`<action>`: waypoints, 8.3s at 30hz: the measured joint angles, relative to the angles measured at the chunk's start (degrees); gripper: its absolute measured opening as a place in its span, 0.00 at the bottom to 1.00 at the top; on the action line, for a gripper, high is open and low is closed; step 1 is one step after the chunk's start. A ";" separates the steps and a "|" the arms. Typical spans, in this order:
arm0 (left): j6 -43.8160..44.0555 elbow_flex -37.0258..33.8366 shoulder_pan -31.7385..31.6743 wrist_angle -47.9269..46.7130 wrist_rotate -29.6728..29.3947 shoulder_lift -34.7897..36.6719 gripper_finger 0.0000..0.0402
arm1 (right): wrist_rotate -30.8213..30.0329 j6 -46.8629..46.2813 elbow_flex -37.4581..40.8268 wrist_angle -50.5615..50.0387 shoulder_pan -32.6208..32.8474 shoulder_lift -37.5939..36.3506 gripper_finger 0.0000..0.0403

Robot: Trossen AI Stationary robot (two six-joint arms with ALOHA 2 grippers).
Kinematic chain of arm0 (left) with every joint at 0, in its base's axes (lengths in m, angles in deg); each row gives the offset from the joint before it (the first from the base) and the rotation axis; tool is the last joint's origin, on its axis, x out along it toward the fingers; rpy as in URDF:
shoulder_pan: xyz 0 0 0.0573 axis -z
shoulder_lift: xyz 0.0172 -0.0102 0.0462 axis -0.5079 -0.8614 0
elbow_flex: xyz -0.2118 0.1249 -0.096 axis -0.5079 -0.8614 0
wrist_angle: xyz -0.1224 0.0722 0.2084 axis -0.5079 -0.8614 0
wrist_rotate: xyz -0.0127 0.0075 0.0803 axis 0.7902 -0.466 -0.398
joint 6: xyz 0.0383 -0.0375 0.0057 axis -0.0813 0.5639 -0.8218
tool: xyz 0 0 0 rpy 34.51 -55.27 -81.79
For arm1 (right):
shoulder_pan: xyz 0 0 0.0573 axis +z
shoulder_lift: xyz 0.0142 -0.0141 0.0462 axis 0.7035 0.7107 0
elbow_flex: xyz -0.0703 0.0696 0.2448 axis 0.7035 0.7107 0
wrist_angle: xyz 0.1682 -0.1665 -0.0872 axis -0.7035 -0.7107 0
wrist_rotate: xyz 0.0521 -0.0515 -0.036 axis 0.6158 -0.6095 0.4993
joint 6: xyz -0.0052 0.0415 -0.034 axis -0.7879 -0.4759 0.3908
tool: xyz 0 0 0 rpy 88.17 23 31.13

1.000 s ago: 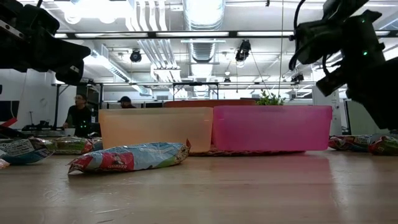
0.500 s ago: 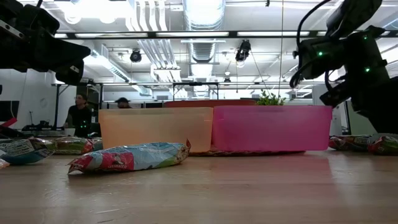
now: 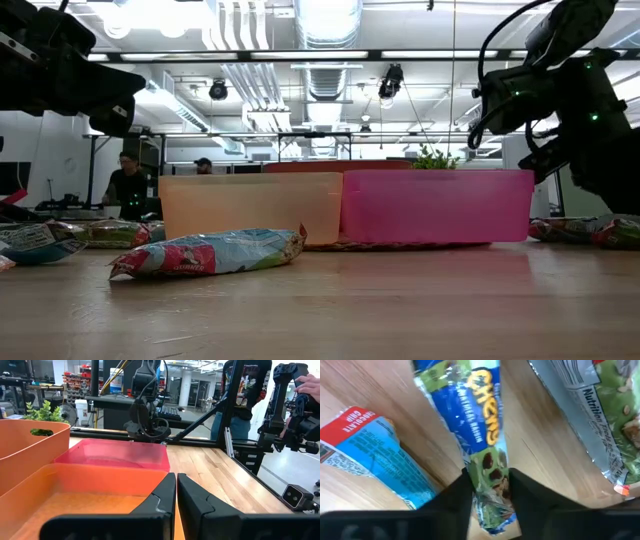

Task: Pick and place Granola Bars by type
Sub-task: Put the blue granola bar into the light orange bin, then put the red granola bar into the pink bin

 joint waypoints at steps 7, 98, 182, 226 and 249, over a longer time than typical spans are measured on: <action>0.01 0.01 0.00 0.00 0.01 0.01 0.00 | -1.46 -2.71 0.04 -0.97 0.05 -0.78 0.05; -0.01 0.01 -0.01 0.00 0.00 0.00 0.00 | -0.48 13.51 -94.11 -33.60 6.13 40.72 0.02; -0.01 0.00 -0.02 0.00 0.00 -0.01 0.00 | -9.10 21.64 -102.32 -18.43 6.93 62.57 0.02; -0.01 0.01 -0.02 0.02 -0.01 -0.01 0.00 | -3.90 24.93 -102.32 -18.54 5.98 65.60 0.30; -0.01 0.00 -0.01 0.00 0.00 0.00 0.00 | -5.32 28.30 -94.96 -32.25 4.42 50.31 0.48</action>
